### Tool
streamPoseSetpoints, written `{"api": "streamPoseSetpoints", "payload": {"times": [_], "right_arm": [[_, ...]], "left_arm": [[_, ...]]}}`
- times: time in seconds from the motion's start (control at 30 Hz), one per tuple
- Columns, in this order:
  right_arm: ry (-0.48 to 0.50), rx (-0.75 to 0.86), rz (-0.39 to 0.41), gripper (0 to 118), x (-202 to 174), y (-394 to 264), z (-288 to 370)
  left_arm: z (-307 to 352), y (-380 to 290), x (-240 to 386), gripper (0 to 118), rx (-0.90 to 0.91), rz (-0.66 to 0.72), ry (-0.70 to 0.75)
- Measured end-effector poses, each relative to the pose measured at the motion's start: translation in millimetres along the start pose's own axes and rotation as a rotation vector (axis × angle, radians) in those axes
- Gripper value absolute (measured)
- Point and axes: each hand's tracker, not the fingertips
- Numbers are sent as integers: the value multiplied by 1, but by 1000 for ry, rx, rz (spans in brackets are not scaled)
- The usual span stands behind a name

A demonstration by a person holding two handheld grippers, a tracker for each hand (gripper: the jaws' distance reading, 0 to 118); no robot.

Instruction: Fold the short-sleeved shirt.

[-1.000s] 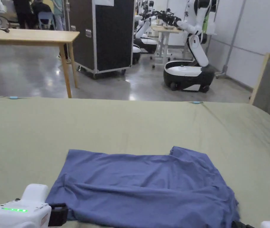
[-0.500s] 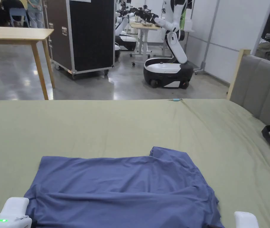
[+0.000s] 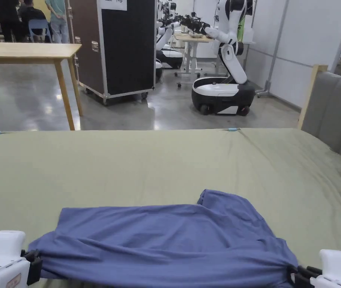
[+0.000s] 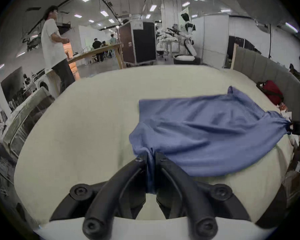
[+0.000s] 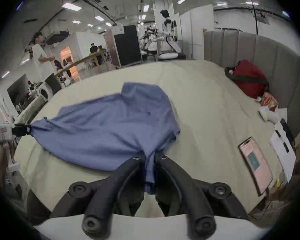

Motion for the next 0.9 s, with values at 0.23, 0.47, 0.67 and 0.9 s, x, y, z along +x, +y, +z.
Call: {"api": "streamPoseSetpoints", "payload": {"times": [0.23, 0.47, 0.67, 0.9], "right_arm": [[68, 14, -15, 11, 0, -9, 61], [17, -133, 30, 11, -5, -80, 23], [33, 29, -41, 112, -7, -71, 55], [88, 353, 57, 116, -63, -19, 68]], "left_arm": [[71, -29, -18, 6, 18, 31, -25], [51, -108, -22, 6, -115, 120, -26], [81, -102, -2, 115, 58, 36, 62], [101, -45, 42, 115, 312, -25, 1]]}}
